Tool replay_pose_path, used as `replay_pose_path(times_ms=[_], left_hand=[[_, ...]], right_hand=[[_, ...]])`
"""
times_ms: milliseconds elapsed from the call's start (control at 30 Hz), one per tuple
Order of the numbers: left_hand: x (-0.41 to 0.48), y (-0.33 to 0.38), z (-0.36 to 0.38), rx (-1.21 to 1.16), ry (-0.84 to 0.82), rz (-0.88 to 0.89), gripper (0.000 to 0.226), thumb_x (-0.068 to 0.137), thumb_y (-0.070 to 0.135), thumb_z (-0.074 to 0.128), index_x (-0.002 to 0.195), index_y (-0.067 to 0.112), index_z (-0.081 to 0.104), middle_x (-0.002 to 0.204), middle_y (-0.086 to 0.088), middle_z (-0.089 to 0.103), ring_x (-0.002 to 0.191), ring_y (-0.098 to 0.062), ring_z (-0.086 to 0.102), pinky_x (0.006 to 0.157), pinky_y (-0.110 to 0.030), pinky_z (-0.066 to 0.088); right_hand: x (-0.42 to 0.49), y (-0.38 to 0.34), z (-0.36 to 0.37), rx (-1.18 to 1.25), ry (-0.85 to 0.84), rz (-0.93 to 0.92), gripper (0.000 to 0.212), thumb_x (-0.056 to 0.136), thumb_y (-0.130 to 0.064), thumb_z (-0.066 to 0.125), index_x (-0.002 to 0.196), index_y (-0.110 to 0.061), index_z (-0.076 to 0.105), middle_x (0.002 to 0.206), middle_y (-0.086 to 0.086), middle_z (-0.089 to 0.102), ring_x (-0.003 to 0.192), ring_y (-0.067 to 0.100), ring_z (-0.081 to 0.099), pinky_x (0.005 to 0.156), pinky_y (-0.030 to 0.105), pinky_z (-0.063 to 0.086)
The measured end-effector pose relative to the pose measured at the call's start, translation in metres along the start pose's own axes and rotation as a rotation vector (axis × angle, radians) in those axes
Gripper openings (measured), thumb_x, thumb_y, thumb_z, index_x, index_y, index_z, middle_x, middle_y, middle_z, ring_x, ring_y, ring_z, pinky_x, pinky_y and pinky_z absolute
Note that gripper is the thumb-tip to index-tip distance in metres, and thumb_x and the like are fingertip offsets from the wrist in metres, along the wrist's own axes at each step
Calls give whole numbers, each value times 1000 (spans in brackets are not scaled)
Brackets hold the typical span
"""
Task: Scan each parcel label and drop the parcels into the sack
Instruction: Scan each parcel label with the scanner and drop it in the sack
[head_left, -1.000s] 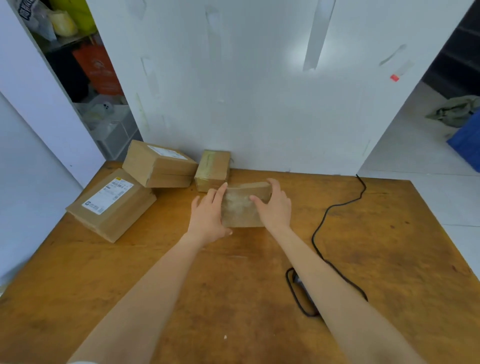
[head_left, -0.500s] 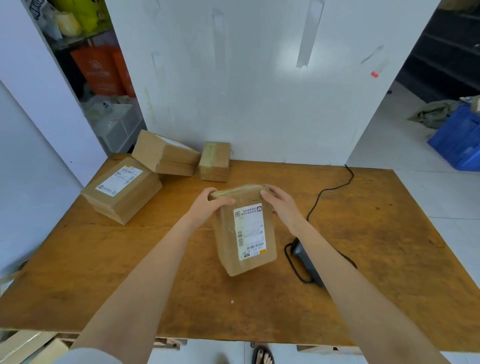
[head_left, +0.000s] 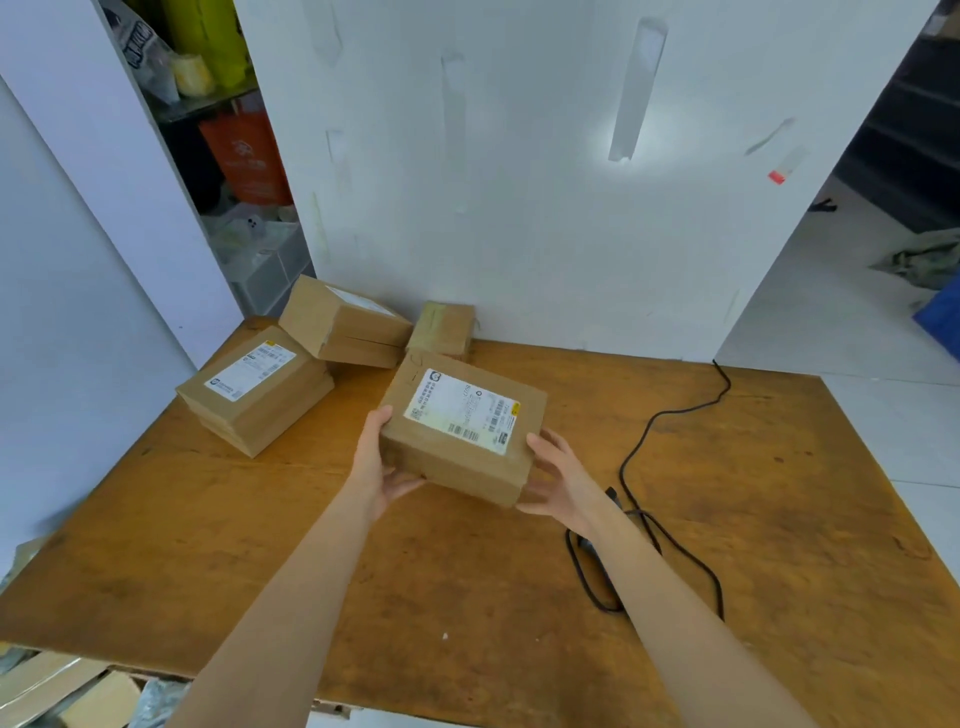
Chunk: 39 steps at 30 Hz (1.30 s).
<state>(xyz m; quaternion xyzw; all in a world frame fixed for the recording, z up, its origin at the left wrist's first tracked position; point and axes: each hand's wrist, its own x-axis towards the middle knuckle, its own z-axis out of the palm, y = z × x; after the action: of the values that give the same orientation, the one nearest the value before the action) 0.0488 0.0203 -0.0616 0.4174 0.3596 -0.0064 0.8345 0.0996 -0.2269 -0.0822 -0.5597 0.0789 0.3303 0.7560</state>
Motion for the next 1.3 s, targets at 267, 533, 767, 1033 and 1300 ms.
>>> replay_pose_path(times_ms=[267, 533, 767, 1033, 1300], left_hand=[[1, -12, -17, 349, -6, 3, 104, 50, 66, 74, 139, 26, 38, 136, -7, 52, 118, -28, 51, 106, -57, 25], [2, 7, -13, 771, -435, -193, 120, 41, 54, 90, 143, 36, 30, 144, -4, 49, 129, -28, 48, 110, -64, 25], [5, -12, -12, 636, -466, -290, 102, 36, 32, 97, 128, 18, 55, 123, -11, 65, 116, -31, 58, 96, -60, 47], [19, -20, -2, 391, -175, -144, 101, 55, 18, 87, 140, 23, 34, 129, -9, 54, 115, -33, 55, 86, -64, 50], [31, -31, 21, 399, -219, -116, 93, 59, 21, 88, 139, 26, 40, 123, -5, 62, 108, -26, 61, 74, -55, 57]], right_hand=[[19, -29, -4, -105, 19, -83, 66, 73, -30, 76, 134, -34, 52, 121, 3, 68, 111, 26, 61, 87, 44, 52], [24, -67, 17, -666, -339, 62, 55, 65, -17, 77, 118, -31, 69, 117, 0, 71, 109, 23, 66, 89, 34, 53], [23, -61, 12, -671, -230, -4, 46, 76, -34, 76, 120, -34, 65, 125, -8, 64, 119, 14, 55, 101, 35, 37], [-16, 31, -50, -433, 931, -269, 19, 89, -16, 56, 107, -19, 54, 116, 6, 57, 110, 26, 53, 83, 34, 40], [-41, 91, -68, -1075, 782, 75, 69, 81, -34, 69, 139, -15, 35, 142, 10, 37, 132, 32, 35, 102, 49, 38]])
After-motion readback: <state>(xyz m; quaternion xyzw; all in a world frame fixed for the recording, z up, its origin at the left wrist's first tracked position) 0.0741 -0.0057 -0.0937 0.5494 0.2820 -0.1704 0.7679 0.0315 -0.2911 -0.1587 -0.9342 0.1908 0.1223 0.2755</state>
